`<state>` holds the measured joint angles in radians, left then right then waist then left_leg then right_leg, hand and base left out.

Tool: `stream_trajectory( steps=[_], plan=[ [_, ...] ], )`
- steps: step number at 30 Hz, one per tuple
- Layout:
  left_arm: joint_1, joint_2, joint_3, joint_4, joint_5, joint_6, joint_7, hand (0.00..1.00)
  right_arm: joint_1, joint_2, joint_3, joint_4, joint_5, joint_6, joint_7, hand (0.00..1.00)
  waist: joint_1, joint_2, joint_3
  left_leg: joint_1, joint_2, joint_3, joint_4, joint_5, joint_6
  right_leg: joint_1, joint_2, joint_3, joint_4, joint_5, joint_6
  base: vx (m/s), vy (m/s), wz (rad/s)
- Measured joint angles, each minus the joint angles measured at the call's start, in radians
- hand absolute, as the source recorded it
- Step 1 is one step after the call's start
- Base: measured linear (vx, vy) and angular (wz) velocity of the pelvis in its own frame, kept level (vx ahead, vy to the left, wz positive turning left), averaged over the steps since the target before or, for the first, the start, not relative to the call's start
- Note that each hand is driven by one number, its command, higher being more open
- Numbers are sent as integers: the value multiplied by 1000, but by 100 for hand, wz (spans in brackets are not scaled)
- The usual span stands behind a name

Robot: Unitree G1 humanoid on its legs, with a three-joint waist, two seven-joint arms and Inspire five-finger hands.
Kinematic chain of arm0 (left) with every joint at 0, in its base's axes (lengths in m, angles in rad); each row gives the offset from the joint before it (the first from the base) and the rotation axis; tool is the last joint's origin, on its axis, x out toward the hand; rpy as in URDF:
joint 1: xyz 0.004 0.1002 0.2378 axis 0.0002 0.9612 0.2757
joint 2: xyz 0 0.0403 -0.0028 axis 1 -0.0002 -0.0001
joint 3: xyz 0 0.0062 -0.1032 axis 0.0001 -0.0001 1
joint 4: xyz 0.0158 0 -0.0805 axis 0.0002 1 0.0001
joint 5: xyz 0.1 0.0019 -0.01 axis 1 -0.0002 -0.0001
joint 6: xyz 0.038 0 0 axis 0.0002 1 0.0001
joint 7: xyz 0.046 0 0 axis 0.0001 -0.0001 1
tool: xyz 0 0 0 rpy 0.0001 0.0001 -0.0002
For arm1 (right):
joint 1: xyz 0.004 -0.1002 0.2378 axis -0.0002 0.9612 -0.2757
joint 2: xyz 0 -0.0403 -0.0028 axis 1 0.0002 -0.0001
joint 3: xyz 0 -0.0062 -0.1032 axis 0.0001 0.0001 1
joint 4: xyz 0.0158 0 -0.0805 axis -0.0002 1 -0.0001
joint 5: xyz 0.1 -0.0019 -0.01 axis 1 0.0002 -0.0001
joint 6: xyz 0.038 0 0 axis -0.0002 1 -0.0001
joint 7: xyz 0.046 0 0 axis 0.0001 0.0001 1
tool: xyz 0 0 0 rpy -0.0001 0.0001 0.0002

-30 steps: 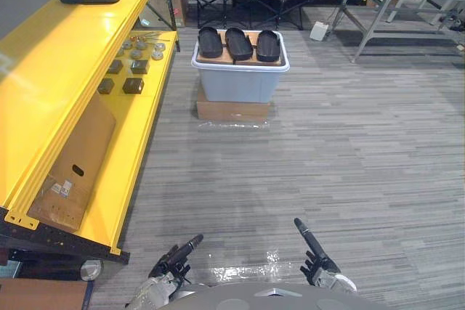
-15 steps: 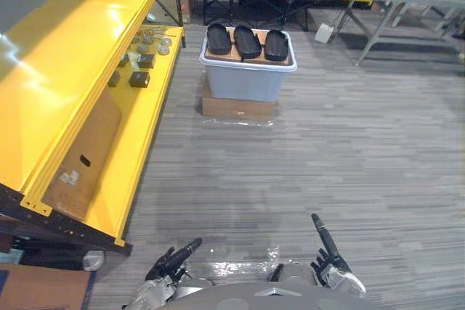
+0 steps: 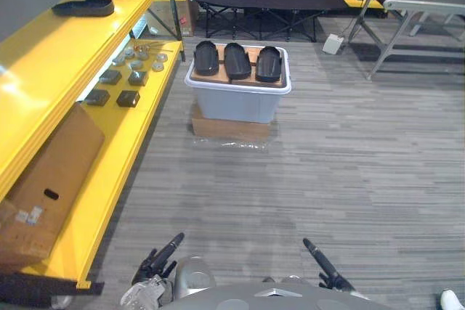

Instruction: Walk over and take three plastic housings, then place them on the shelf

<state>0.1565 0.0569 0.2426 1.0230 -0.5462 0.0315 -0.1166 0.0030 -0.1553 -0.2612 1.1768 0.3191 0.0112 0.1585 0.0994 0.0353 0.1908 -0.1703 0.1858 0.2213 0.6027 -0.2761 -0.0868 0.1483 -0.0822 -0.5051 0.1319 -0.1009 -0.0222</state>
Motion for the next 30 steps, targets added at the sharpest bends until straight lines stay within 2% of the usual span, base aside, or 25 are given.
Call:
stream_trajectory(
  steps=[1, 2, 4, 5, 6, 7, 8, 10, 11, 12, 13, 14, 16, 18, 19, 20, 21, 22, 23, 24, 25, 26, 27, 29, 30],
  plan=[
    [7, -17, 31, 3, -11, 18, -27, 100, -28, 3, 1, -1, 0, -3, -9, 100, 23, 9, 6, -13, -46, 6, -217, 67, 2, 20, 5, 30, -20, -3, 0, 465, -1, -80],
    [9, -18, 33, 9, -11, 21, -31, 100, -37, 9, 1, -2, 0, -3, -13, 100, 31, 11, 9, -18, -61, 7, -300, 114, 1, 36, 9, 38, -31, -7, 5, 397, 23, -53],
    [11, -25, 43, 10, 0, 23, -38, 100, -47, 29, 19, -4, 1, -3, -20, 100, 45, 19, 23, -34, -89, 27, -441, 269, -8, 115, 26, 41, -62, -42, 46, 441, 89, -12],
    [14, -18, 42, 19, 4, 25, -45, 100, -42, 42, 42, -4, 2, -2, -23, 100, 50, 20, 22, -24, -85, 31, -430, 389, 48, 159, 37, 49, -60, -85, 66, 487, 148, 3],
    [9, -10, 42, 32, 3, 28, -48, 100, -42, 55, 52, -4, 3, -1, -23, 100, 51, 7, 22, -15, -94, 38, -417, 387, 121, 180, 30, 49, -55, -106, 73, 601, 137, 15],
    [-17, 31, 39, 34, 4, 35, -51, 100, -48, 84, 69, -4, 2, 1, -24, 100, 60, -69, 23, -19, -142, 47, -387, 328, 131, 180, -22, 44, -21, -146, 65, 485, 70, 16],
    [-29, 41, 38, 34, 5, 35, -48, 100, -50, 86, 74, -3, 2, 2, -23, 100, 63, -94, 25, -23, -151, 50, -366, 301, 131, 178, -39, 50, -4, -151, 64, 562, 88, 17],
    [-50, 44, 45, 38, 11, 37, -41, 100, -58, 78, 75, -13, 3, -4, -30, 100, 59, -99, 30, -28, -167, 50, -303, 229, 145, 139, -80, 94, 136, -142, 79, 405, 141, 0],
    [-49, 40, 49, 40, 22, 36, -40, 100, -57, 71, 75, -9, 3, -12, -29, 100, 55, -98, 36, 6, -170, 47, -296, 188, 159, 32, -147, 121, 401, -121, 122, 412, 162, -6],
    [-44, 50, 45, 39, 49, 34, -34, 100, -55, 74, 73, 5, 2, -27, -30, 100, 44, -105, 47, 65, -194, 46, -322, 164, 157, -83, -247, 134, 698, -42, 180, 403, 135, -1],
    [-40, 55, 37, 37, 48, 31, -27, 100, -57, 71, 66, -7, -2, -39, -33, 100, 34, -103, 56, 98, -204, 45, -334, 156, 150, -121, -286, 125, 788, -55, 158, 412, 90, 15],
    [-39, 62, 17, 37, 43, 26, -19, 100, -58, 58, 65, -10, -2, -51, -26, 100, 14, -96, 60, 159, -208, 36, -349, 139, 146, -170, -324, 100, 841, -86, 112, 432, 72, 21],
    [-41, 71, -17, 29, 37, 18, -17, 100, -57, 52, 65, -12, -1, -66, -17, 100, 6, -82, 57, 220, -192, 24, -376, 121, 137, -205, -300, 54, 678, -135, 118, 409, 32, 26],
    [-90, 79, -54, 25, 16, 20, -16, 100, -60, 53, 65, -26, -1, -72, -17, 100, 3, -66, 54, 242, -167, -14, -395, 111, 119, -266, -233, 64, 378, -120, 132, 455, -74, 46],
    [-123, 78, -72, 26, -16, 26, -15, 100, -62, 51, 65, -42, -1, -72, -17, 100, 0, -57, 59, 249, -151, -40, -395, 99, 101, -291, -202, 102, 249, -84, 146, 434, -130, 58],
    [-133, 78, -74, 26, -32, 31, -15, 100, -62, 51, 65, -45, -1, -71, -17, 100, -5, -55, 60, 255, -144, -53, -391, 92, 89, -297, -191, 120, 198, -51, 141, 432, -197, 62],
    [-139, 79, -74, 27, -49, 38, -15, 100, -61, 56, 65, -46, -12, -70, -17, 100, -10, -57, 59, 271, -131, -71, -373, 67, 50, -295, -171, 139, 120, 25, 136, 431, -268, 58],
    [-132, 79, -71, 28, -50, 40, -15, 100, -55, 65, 64, -44, -39, -71, -21, 100, -10, -63, 59, 298, -121, -85, -344, 29, 22, -270, -158, 155, 65, 116, 117, 444, -302, 53],
    [-121, 80, -70, 27, -50, 42, -15, 100, -51, 70, 65, -43, -39, -71, -22, 100, -12, -74, 54, 306, -123, -91, -328, 6, 11, -263, -161, 158, 62, 166, 88, 523, -412, 42],
    [-111, 54, -62, 43, -51, 38, -5, 100, -53, 53, 60, -42, -38, -82, -24, 100, -16, -41, 45, 321, -84, -103, -286, -50, 4, -259, -139, 145, 134, 159, 69, 463, -373, 27],
    [-87, 38, -60, 38, -66, 33, 5, 100, -56, 35, 68, -35, -37, -84, -31, 100, -17, -19, 26, 313, -51, -99, -254, -61, -17, -273, -121, 141, 183, 71, 61, 447, -359, 21],
    [-85, 32, -59, 40, -75, 33, 9, 100, -60, 31, 68, -35, -37, -84, -34, 100, -17, -7, 24, 307, -35, -102, -230, -62, -18, -279, -114, 135, 209, 41, 57, 311, -276, 20],
    [-80, 24, -56, 38, -83, 30, 15, 100, -58, 31, 68, -32, -36, -84, -40, 100, -17, 8, 16, 241, -6, -108, -113, -52, -22, -280, -101, 118, 224, 3, 52, 290, -300, 15],
    [-66, -2, -15, 38, -82, -6, 17, 100, -50, 12, 77, -27, -37, -84, -43, 100, -7, 29, 16, 117, 53, -112, 135, 16, -23, -248, -59, 109, 189, -12, 41, 272, -248, 0],
    [-68, -15, 3, 42, -82, -13, 21, 100, -45, 9, 82, -11, -38, -85, -46, 100, 1, 50, 19, 67, 77, -118, 255, 29, -36, -188, -36, 106, 135, -8, 31, 314, -121, -12]
  ],
)
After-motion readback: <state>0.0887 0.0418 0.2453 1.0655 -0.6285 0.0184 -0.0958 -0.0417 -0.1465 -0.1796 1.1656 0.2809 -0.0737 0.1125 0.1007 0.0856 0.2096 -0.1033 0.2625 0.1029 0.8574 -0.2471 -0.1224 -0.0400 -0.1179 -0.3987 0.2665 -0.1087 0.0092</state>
